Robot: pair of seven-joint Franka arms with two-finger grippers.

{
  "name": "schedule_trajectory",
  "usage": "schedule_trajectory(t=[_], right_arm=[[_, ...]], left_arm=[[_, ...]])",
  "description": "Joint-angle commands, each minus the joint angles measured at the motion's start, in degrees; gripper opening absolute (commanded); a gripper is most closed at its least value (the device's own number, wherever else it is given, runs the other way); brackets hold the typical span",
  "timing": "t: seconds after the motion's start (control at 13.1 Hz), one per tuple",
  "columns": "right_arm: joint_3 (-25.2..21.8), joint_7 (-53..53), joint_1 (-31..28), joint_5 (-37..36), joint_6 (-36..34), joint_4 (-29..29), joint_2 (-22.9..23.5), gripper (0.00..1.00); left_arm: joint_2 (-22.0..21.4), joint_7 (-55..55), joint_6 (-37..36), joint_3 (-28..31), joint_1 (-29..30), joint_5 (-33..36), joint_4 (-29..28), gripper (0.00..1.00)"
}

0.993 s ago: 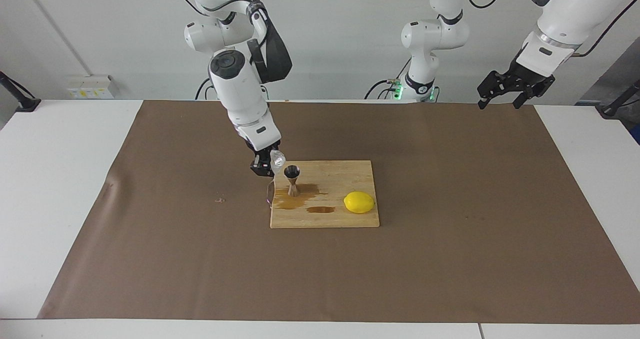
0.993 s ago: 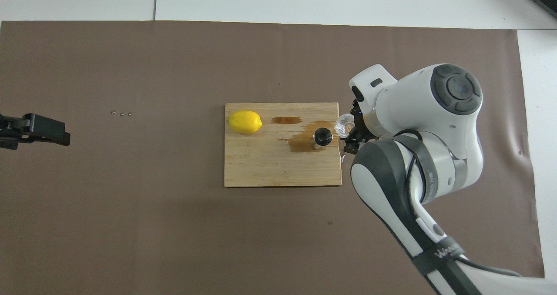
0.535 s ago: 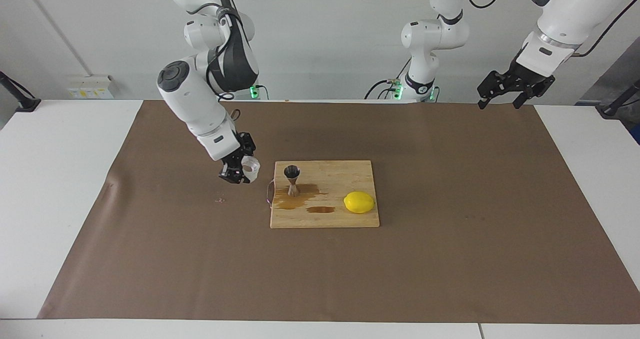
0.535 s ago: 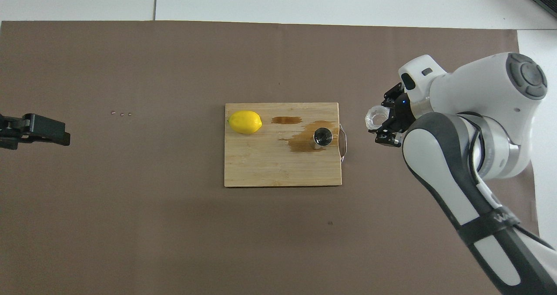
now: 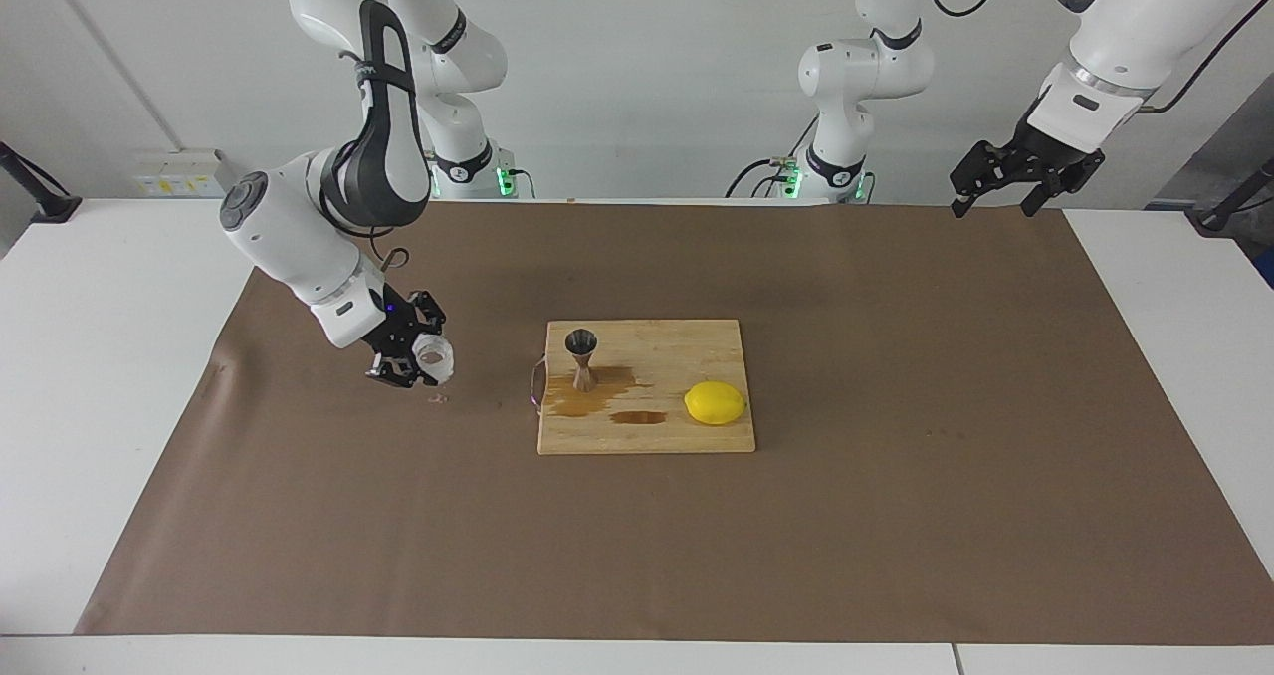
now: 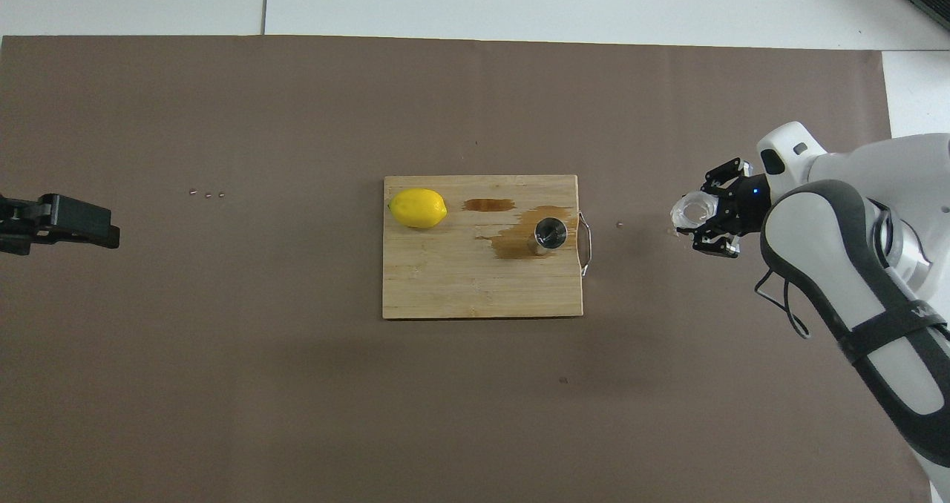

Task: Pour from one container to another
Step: 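Carry the white cup back to its starting spot with the right gripper, then lower the white cup onto the table and open the right gripper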

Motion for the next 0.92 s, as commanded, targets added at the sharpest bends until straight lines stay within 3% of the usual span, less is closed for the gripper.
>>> schedule_trajectory(t=[0.0, 0.31, 0.53, 0.61, 0.69, 0.84], right_arm=[[0.5, -7.5, -1.6, 4.7, 4.5, -3.1, 1.1, 0.29], [0.6, -19.4, -3.4, 13.3, 6.6, -3.4, 6.9, 0.32], [0.5, -21.4, -3.8, 14.6, 6.7, -3.4, 7.6, 0.36], [0.5, -21.5, -3.8, 14.6, 6.6, -3.4, 7.6, 0.57], [0.5, -21.4, -3.8, 14.6, 6.3, -3.4, 7.5, 1.0], [0.5, -21.1, -3.6, 14.6, 6.1, -3.2, 7.1, 1.0]], left_arm=[[-1.8, 0.2, -0.2, 0.4, -0.3, 0.8, -1.8, 1.0], [-1.8, 0.2, -0.2, 0.4, -0.3, 0.8, -1.8, 1.0], [-1.8, 0.2, -0.2, 0.4, -0.3, 0.8, -1.9, 1.0], [-1.8, 0.2, -0.2, 0.4, -0.3, 0.8, -1.8, 1.0], [-1.8, 0.2, -0.2, 0.4, -0.3, 0.8, -1.8, 1.0], [-1.8, 0.2, -0.2, 0.4, -0.3, 0.8, -1.8, 1.0]])
